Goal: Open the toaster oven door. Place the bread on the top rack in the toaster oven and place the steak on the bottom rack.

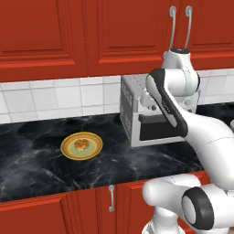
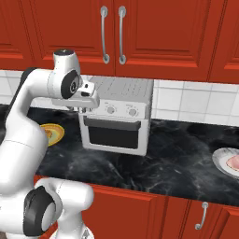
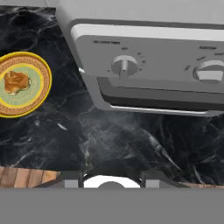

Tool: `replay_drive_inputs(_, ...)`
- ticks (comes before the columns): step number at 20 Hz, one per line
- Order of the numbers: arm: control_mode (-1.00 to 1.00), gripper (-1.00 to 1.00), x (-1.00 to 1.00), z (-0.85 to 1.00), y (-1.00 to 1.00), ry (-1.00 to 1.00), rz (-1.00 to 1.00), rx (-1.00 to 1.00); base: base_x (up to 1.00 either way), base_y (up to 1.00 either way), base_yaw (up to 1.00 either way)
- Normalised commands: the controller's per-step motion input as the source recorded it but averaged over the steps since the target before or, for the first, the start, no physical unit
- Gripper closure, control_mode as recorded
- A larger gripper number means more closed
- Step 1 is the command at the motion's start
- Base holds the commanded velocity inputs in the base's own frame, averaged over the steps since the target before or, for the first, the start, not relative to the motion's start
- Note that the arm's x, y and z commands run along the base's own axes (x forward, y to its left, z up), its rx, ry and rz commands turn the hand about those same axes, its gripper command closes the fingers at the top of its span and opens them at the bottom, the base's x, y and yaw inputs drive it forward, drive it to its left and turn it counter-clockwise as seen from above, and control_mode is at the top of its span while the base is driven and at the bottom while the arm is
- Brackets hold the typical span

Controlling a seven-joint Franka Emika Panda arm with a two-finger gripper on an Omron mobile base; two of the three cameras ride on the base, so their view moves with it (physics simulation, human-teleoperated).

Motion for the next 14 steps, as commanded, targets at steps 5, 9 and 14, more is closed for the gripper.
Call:
replay_drive_inputs(5, -1.00, -1.00, -0.21, -0.05, -0.20, 0.04, 0.00, 0.02, 0.00, 0.00, 0.00)
replay_drive_inputs(9, -1.00, -1.00, -0.53, -0.48, -0.30, 0.03, -0.02, 0.30, 0.00, 0.00, 0.00)
replay_drive_inputs(14, -1.00, -1.00, -0.43, -0.60, -0.24, 0.00, -0.28, 0.74, 0.00, 0.00, 0.00)
